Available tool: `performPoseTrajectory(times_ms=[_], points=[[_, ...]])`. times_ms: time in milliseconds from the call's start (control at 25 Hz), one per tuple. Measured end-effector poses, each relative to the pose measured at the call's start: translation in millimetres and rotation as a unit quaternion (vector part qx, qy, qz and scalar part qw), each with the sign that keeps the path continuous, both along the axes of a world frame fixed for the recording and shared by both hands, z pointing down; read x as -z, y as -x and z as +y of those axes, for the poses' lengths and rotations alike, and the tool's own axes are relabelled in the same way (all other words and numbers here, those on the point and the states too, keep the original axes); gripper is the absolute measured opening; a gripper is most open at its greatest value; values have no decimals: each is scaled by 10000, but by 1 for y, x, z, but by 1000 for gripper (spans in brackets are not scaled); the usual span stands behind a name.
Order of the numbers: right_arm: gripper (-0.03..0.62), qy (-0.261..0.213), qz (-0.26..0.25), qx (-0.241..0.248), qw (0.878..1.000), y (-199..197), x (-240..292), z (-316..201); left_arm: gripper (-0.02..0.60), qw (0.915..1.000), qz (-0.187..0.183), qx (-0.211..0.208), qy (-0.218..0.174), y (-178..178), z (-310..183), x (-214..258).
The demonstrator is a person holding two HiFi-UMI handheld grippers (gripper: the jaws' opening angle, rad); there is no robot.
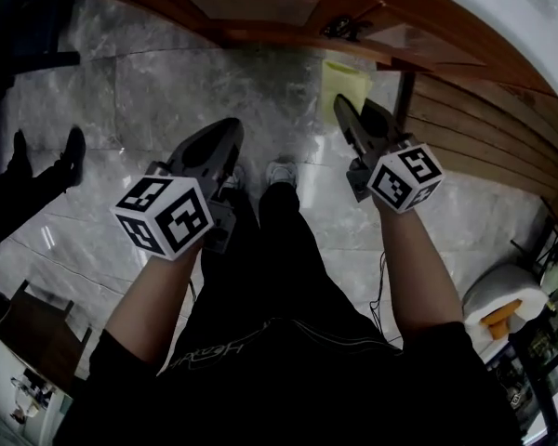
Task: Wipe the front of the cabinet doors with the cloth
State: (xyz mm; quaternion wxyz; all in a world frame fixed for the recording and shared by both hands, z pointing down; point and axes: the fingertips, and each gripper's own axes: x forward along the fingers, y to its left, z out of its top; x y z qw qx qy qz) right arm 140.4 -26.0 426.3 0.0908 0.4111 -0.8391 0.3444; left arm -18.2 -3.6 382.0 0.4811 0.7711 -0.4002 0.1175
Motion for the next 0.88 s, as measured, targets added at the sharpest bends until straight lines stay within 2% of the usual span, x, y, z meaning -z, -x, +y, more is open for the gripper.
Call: performPoseTrajectory(times_ms=[200, 360, 480, 600, 720, 800, 880], points=[[41, -474, 203, 1125, 9923, 21, 106, 39, 6, 9948, -137, -833, -577, -27, 23, 58], [41, -1067, -33, 1720, 9793, 42, 192, 74, 6, 9772, -69, -1658, -1326, -54, 42, 127], [41, -1138, -58, 1547, 9814, 45, 230, 102, 6, 9688, 72, -1846, -1655, -54, 68, 170], [41, -1079, -119, 1274, 9859, 47, 258, 132, 6, 9645, -15, -1887, -1850, -31, 95, 199], [41, -1112, -113, 1175, 9868, 61, 289, 167, 6, 9557, -186, -1919, -2224, 1, 120, 234], [41, -1293, -95, 1065, 9858, 72, 317, 187, 6, 9495, -106, -1878, -2510, 16, 133, 267], [41, -1459, -150, 916, 9849, 83, 351, 210, 6, 9398, 10, -1929, -2821, 25, 152, 307]])
